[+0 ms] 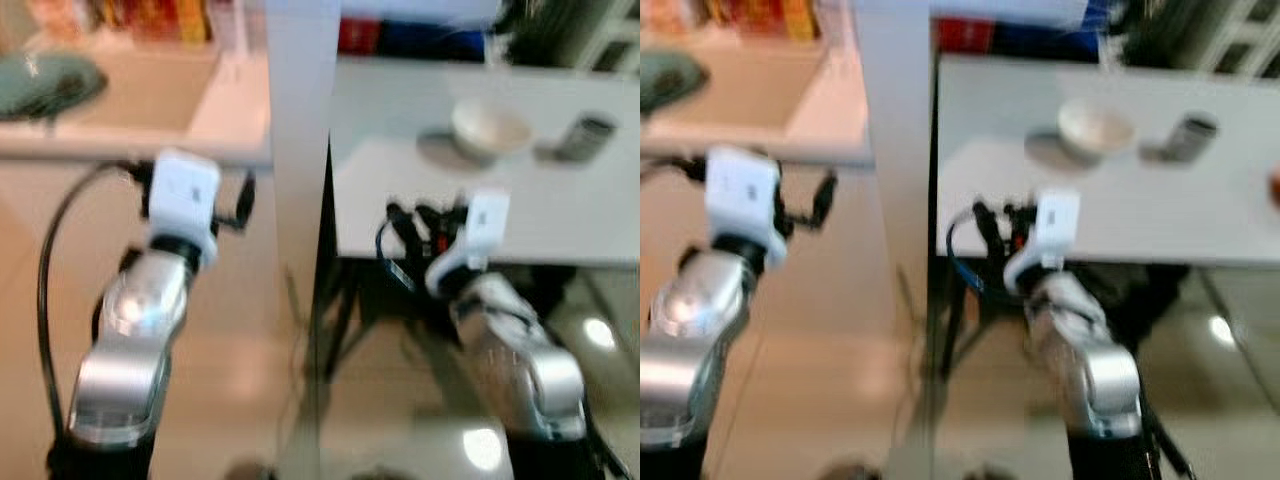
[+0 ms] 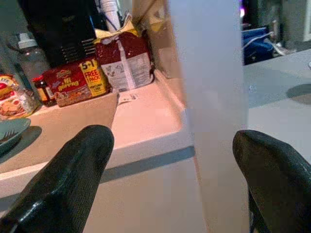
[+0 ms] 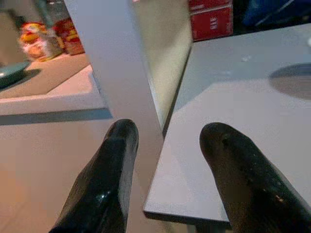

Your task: Setting the table

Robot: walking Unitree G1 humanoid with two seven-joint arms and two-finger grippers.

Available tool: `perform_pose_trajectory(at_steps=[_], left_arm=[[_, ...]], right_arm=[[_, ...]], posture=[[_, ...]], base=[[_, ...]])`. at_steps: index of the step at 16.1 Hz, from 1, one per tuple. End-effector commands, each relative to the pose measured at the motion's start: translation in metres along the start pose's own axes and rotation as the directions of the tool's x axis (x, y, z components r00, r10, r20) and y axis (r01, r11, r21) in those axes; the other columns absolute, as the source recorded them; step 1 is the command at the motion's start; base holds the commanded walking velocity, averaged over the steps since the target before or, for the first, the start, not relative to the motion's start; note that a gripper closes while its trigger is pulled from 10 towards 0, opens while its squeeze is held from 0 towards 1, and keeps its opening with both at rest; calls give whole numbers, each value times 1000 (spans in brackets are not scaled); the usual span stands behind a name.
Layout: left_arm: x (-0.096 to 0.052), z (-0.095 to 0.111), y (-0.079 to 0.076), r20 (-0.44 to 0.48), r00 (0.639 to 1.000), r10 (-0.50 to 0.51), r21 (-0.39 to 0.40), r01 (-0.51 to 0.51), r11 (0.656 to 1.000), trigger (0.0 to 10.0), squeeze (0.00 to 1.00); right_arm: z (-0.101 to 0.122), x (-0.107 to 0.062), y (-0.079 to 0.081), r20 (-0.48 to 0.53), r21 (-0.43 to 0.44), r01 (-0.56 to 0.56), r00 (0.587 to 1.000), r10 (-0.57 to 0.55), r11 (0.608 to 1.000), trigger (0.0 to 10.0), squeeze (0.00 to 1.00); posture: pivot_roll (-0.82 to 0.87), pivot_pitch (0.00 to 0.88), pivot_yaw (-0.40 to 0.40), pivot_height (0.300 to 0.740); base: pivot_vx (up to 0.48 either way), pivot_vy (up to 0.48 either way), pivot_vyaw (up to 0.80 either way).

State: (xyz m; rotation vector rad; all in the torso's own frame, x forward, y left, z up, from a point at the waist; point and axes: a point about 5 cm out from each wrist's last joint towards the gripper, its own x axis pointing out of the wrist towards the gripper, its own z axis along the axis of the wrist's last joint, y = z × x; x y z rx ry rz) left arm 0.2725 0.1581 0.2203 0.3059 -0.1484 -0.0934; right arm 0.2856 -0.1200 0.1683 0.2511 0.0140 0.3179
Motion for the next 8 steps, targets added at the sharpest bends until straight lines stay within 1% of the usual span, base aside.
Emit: perform_pose_trajectory(at_steps=[1,3,4,5,6,8], left_arm=[[-2,-3,6,-19,999,32,17,-32,999,10000,0],[-3,-3,6,-17,999,35,20,-34,999,10000,0],[-3,-3,6,-16,999,35,20,-34,999,10000,0],[-3,-3,5,-15,999,33,20,-33,999,10000,0],[-2,-2,3,-8,1000,24,18,-24,1000,10000,0],[-1,2,-2,15,1000,-4,9,4,1000,10000,0]], right_arm=[[1,5,6,-6,-12,-8,1000,8,1000,10000,0],[2,8,8,-4,-31,-1,1000,1,1000,10000,0],[1,9,6,-13,-62,17,1000,-18,998,10000,0],[1,10,4,-3,-117,58,998,-59,991,10000,0],[3,11,2,4,-126,71,997,-71,990,10000,0],[7,11,2,27,-76,60,998,-58,995,10000,0]], posture=[[31,77,-44,740],[32,73,-46,740],[32,73,-46,740],[30,68,-46,740],[29,67,-45,740],[28,67,-45,740]], base=[[0,480,0],[0,480,0],[0,480,0],[0,480,0],[0,480,0],[0,480,0]])
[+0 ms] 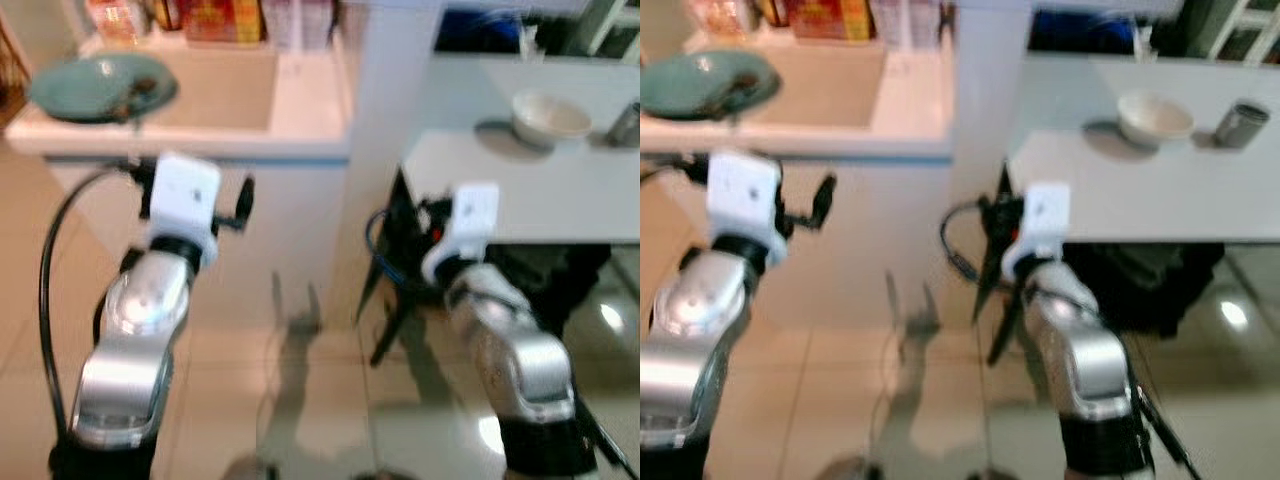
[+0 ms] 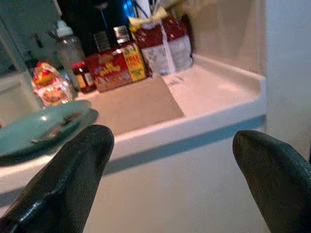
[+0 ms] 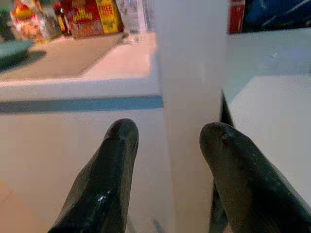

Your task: Setting the table

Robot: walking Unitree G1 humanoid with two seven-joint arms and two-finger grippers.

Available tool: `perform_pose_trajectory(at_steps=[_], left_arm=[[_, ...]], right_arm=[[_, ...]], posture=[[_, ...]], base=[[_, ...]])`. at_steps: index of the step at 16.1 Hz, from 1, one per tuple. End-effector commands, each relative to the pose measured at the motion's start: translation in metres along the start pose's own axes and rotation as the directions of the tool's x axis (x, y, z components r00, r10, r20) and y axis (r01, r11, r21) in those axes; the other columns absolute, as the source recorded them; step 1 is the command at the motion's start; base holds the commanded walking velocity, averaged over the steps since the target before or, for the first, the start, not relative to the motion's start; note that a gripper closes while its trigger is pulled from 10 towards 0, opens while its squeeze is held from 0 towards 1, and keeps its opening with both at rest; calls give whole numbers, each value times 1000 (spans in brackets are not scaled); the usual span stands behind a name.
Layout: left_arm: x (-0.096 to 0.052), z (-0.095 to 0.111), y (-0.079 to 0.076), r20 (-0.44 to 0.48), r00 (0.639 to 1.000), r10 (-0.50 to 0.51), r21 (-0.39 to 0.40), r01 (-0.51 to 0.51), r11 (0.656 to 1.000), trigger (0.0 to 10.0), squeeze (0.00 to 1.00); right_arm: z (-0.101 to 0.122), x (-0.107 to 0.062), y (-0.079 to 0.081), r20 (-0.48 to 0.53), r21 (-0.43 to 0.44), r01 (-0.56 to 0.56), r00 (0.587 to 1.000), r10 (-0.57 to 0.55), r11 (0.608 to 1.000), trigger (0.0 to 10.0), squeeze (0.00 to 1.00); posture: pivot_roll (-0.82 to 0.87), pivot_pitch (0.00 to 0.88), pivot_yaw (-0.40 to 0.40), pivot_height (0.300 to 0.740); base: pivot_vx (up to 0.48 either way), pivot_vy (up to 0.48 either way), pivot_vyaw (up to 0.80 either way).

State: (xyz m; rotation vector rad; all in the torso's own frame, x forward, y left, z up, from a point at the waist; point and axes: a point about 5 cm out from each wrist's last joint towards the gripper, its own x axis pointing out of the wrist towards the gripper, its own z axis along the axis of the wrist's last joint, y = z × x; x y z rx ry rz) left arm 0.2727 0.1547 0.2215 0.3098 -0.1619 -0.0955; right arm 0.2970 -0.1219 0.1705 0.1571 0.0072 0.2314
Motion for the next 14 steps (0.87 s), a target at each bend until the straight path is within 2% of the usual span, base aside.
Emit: perform_pose_trajectory(at_steps=[1,8,12,14], left_arm=[[-2,1,0,4,1000,-7,3,7,1000,10000,0],[-1,0,2,0,1000,5,-4,-5,1000,10000,0],[-2,-2,-3,-22,1000,-17,-24,16,1000,10000,0],[-2,0,-3,-5,1000,-19,-24,19,1000,10000,0]], right_arm=[[5,1,6,29,28,-19,999,18,999,10000,0],[10,4,3,57,56,15,998,-18,998,10000,0],[16,8,5,69,65,12,997,-16,998,10000,0],[24,11,9,102,51,-14,995,9,999,10000,0]], posture=[[29,66,-46,740],[30,65,-46,740],[33,64,-48,740],[35,64,-50,740]], base=[[0,480,0],[0,480,0],[0,0,0],[317,0,0]])
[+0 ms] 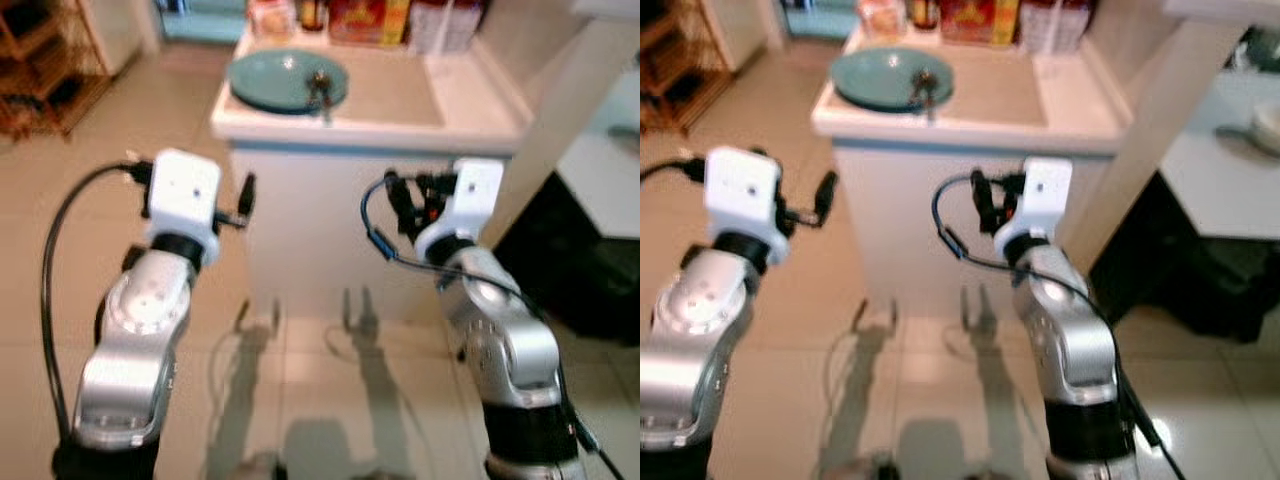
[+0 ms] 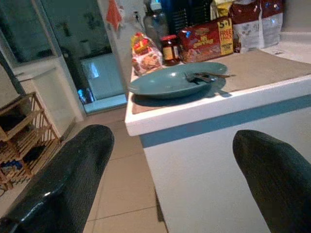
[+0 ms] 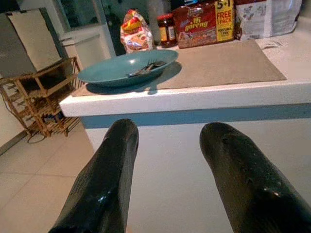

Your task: Setting the table

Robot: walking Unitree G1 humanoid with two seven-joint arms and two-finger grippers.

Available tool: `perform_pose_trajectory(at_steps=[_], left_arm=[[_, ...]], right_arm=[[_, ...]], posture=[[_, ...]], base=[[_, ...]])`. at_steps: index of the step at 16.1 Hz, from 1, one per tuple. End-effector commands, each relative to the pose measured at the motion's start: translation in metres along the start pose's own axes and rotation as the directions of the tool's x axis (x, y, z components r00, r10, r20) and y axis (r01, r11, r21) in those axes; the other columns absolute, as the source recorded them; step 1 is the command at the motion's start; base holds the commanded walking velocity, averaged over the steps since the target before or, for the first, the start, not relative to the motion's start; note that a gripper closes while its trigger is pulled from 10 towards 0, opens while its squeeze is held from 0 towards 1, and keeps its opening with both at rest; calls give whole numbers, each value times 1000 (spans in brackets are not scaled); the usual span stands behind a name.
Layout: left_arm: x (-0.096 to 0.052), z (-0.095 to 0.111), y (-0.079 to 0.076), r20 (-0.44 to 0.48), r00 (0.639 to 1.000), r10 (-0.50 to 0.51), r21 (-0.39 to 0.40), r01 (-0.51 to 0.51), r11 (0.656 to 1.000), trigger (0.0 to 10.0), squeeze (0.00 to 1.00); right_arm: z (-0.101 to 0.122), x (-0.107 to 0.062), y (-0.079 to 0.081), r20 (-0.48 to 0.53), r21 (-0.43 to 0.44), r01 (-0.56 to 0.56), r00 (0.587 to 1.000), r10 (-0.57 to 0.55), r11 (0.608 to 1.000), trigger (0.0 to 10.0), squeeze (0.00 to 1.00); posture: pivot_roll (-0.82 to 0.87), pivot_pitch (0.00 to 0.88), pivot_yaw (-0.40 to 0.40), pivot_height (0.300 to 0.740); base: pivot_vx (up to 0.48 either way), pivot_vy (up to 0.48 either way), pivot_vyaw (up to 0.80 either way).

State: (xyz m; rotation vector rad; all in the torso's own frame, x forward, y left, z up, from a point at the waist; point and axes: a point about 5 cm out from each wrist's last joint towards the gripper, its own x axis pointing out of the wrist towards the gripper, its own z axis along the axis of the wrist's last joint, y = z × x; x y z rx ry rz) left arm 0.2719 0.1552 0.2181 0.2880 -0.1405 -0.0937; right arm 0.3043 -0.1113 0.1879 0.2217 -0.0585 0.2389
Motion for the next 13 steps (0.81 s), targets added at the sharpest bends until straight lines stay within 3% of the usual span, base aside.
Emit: perform_pose_trajectory(at_steps=[1,4,10,13], left_arm=[[0,4,-2,16,1000,-19,1,19,1000,10000,0],[0,5,0,19,1000,-12,-4,12,1000,10000,0],[1,5,0,25,1000,-15,4,15,1000,10000,0],[1,6,-1,30,999,-24,9,24,1000,10000,0]], right_arm=[[9,2,-1,36,-1,-2,999,2,1000,10000,0],[13,6,-2,49,-5,7,999,-6,1000,10000,0],[18,13,-6,26,1,23,999,-23,1000,10000,0],[14,16,-10,-60,-1,27,998,-27,1000,10000,0]], posture=[[35,64,-50,740],[41,59,-54,740],[42,38,-58,740],[46,29,-62,740]], base=[[352,0,0],[365,0,800],[372,0,0],[376,0,0]])
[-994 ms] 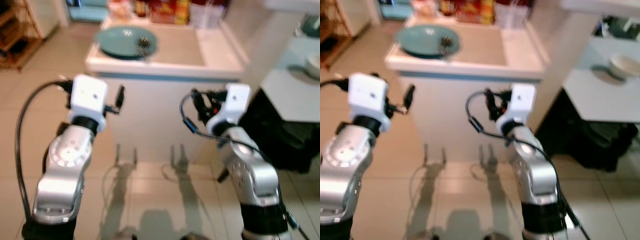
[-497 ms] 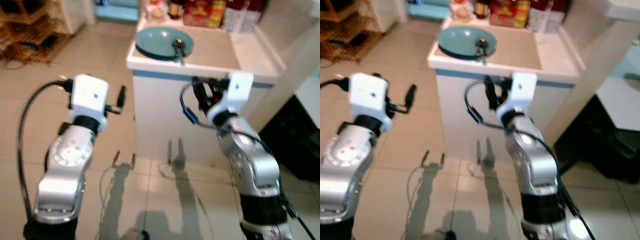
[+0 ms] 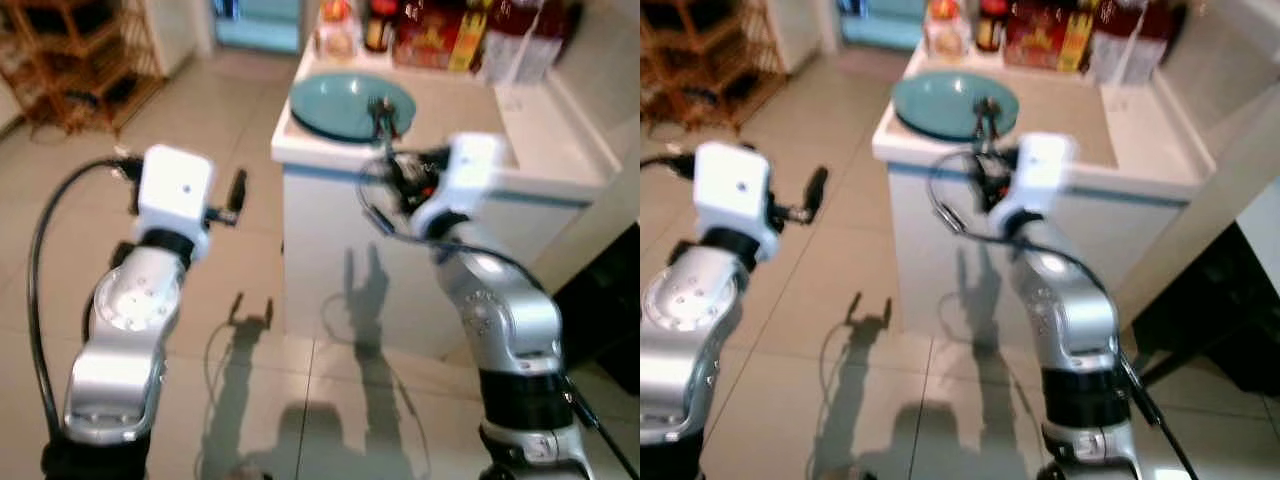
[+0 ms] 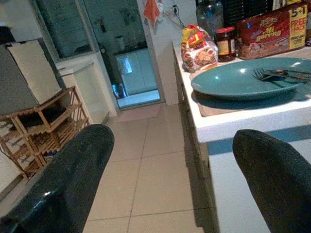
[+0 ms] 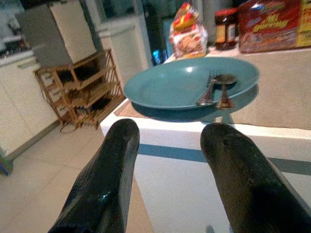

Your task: Setting the table

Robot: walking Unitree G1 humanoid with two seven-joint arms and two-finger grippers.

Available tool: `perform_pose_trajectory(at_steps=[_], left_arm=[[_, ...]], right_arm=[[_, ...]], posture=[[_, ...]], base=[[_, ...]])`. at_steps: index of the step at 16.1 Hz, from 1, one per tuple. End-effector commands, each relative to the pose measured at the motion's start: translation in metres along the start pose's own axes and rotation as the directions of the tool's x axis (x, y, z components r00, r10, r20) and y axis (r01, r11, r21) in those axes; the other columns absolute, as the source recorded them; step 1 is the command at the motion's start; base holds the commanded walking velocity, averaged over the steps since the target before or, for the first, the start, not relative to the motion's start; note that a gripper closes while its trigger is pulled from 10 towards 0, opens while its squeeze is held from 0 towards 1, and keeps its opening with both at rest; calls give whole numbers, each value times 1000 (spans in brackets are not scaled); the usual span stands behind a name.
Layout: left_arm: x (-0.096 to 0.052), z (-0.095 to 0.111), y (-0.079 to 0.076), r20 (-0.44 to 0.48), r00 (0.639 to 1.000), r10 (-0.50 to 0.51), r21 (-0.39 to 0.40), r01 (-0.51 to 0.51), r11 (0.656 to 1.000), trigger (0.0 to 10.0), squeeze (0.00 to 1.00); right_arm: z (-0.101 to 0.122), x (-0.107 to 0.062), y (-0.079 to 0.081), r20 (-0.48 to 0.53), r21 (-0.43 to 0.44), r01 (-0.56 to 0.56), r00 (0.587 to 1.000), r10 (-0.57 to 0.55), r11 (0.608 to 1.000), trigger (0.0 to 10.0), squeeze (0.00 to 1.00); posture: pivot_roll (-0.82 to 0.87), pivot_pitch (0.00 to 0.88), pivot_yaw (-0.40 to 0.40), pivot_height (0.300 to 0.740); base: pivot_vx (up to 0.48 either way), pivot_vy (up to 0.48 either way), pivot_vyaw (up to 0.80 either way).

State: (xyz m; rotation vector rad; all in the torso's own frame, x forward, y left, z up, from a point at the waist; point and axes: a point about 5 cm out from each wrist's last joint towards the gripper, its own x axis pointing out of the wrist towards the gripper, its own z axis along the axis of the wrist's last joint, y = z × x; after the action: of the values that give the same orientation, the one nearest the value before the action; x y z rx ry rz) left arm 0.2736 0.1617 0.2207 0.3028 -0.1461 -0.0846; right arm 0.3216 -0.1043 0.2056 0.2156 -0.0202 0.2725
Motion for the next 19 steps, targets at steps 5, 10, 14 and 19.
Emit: perform_pose_trajectory(at_steps=[5,10,14,19], left_arm=[[1,6,-8,33,999,-36,-7,36,999,10000,0],[1,7,-8,35,999,-35,-5,35,999,10000,0],[1,7,-7,35,999,-34,-2,34,999,10000,0],[2,7,-6,35,999,-34,2,34,999,10000,0]], right_arm=[[2,-2,-17,-25,-13,54,998,-55,998,10000,0],[8,-2,-18,-20,47,24,1000,-23,999,10000,1000],[10,-1,-17,-18,51,16,1000,-16,999,10000,1000],[15,1,-16,-13,47,-6,1000,7,999,10000,1000]], posture=[[42,22,-58,740],[43,26,-57,740],[44,28,-57,740],[44,30,-54,740]], base=[[374,0,0],[369,0,0],[365,0,0],[361,0,0]])
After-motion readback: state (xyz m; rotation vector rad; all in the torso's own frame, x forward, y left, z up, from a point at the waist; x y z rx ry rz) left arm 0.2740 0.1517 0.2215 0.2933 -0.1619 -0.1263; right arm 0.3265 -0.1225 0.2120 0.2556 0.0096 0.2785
